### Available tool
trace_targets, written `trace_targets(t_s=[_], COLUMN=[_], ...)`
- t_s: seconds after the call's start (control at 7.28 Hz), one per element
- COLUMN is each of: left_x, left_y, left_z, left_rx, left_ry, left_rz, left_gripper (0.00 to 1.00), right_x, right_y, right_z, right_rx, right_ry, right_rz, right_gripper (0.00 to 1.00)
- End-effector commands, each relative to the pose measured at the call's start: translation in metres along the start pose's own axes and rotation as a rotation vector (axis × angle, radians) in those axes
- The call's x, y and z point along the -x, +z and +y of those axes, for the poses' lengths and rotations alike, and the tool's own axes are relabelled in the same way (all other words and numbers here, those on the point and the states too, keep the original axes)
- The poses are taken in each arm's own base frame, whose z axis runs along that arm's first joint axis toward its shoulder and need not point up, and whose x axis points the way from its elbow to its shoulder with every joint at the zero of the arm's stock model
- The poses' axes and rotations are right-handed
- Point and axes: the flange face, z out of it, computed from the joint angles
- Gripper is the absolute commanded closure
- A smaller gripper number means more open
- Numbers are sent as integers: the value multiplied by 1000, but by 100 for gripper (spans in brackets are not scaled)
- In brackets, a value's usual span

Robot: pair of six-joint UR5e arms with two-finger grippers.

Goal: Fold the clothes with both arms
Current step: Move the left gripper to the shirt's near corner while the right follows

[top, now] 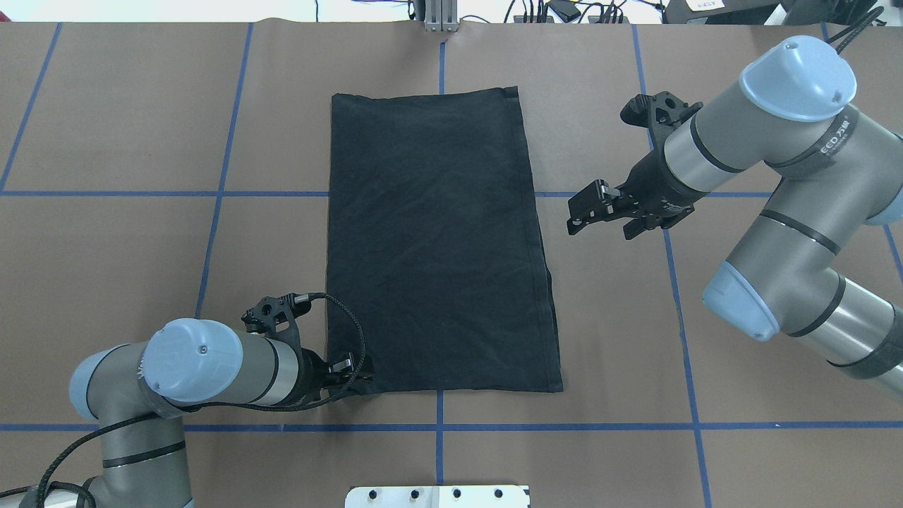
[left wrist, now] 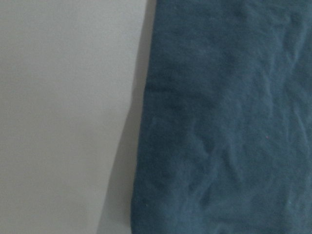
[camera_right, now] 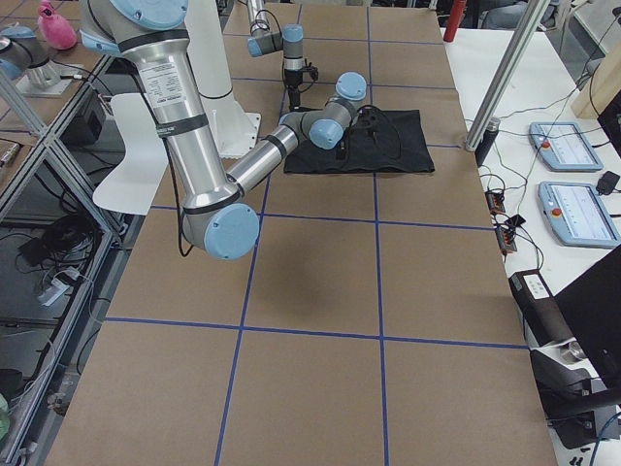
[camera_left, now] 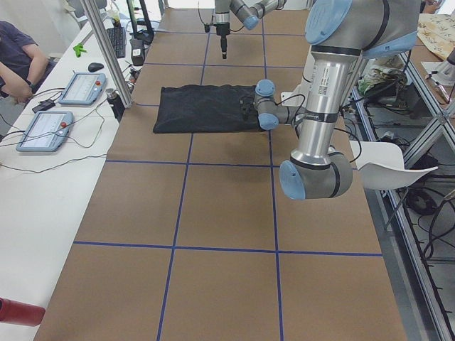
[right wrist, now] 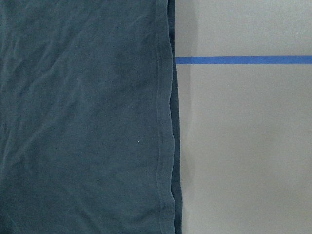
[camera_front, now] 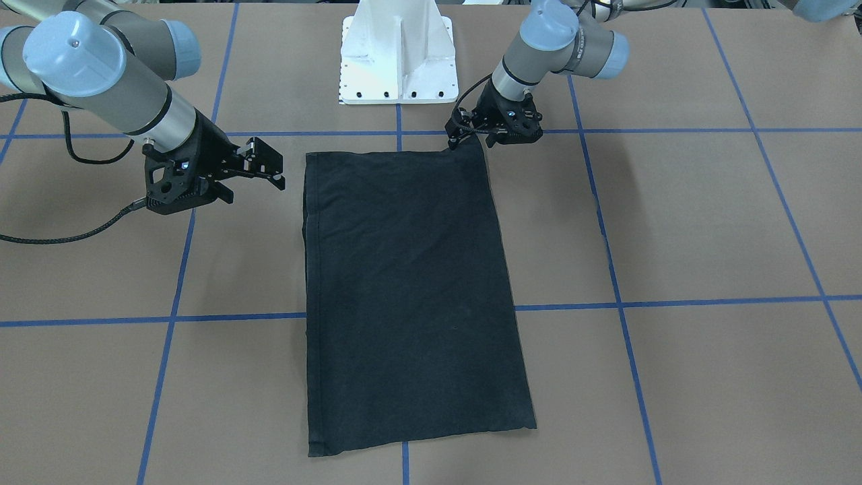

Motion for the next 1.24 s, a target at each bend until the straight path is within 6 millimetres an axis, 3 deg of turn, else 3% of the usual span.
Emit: trace_targets(t_s=[0.0, 0.55, 0.82, 1.1], left_x=[-7, -5, -6, -15], left_y=[-1, 4, 0, -14], left_z=[3, 3, 2, 1], left_rx=[3, 3, 1, 0], left_ry=[4, 3, 5, 10], left_rz=[12, 2, 9, 37], left_gripper=[14, 48, 100, 100], right_x=[-1, -2, -3, -2], right_y=[1, 1, 3, 7], right_z=[-1, -1, 0, 2], right_rx=[1, 7, 9, 15], right_ry=[2, 0, 6, 11], right_rz=[3, 0, 3, 4], right_gripper=[0, 0, 0, 0])
